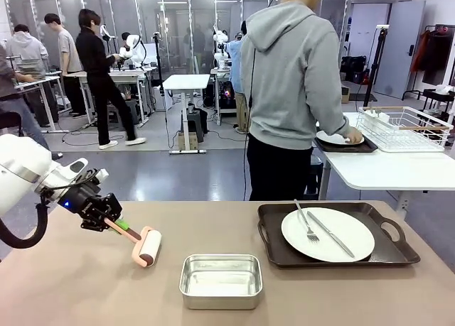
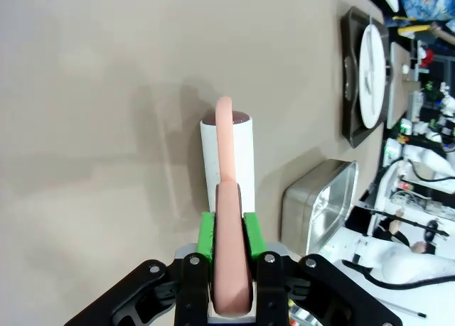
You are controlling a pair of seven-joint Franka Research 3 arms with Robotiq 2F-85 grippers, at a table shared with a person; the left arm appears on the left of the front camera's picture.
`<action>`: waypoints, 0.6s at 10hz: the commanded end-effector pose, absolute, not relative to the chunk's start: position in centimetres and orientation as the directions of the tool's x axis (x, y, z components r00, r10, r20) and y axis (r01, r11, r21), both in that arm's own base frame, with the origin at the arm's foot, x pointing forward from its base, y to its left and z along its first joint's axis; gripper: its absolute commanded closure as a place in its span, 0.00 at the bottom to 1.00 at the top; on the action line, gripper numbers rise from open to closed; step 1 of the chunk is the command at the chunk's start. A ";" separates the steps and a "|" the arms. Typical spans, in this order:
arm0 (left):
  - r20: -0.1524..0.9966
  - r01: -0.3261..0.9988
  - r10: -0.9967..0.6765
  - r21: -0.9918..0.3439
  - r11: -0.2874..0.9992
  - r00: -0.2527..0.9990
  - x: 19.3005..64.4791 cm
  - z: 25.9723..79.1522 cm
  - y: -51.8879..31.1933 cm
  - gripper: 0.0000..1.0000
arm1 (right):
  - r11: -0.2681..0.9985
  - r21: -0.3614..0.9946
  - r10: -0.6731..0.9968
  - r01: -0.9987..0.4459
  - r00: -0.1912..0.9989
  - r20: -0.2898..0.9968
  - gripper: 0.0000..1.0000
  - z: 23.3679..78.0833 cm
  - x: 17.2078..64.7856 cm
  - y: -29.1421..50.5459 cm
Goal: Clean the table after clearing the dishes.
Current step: When the left (or right) Handle tray is removed, use the left hand (or right hand) to clean the left (or right) side of the table with the Lint Roller.
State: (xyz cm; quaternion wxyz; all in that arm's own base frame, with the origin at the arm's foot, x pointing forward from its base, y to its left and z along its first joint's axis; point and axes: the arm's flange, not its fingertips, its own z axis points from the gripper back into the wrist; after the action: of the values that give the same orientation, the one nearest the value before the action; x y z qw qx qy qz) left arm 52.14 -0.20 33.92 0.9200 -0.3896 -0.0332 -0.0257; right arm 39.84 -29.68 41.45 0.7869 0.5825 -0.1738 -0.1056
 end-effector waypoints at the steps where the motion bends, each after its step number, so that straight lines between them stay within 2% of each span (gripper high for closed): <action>1: 0.053 0.080 -0.059 -0.697 0.713 0.997 52.4 31.3 2.6 0.79 | 0.298 0.954 -0.368 -0.042 0.917 0.155 0.00 41.7 39.7 -29.6; 6: 0.083 0.059 -0.016 -0.547 0.835 0.996 50.9 31.2 9.9 0.79 | 0.298 0.954 -0.368 -0.042 0.917 0.155 0.00 41.7 39.7 -29.6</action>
State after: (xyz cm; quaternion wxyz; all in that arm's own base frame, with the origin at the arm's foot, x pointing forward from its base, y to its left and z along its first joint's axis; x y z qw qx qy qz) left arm 51.84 7.44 34.02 0.9310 -0.3630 -0.0338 -0.0168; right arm 39.84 -29.68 41.45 0.7869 0.5825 -0.1739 -0.1056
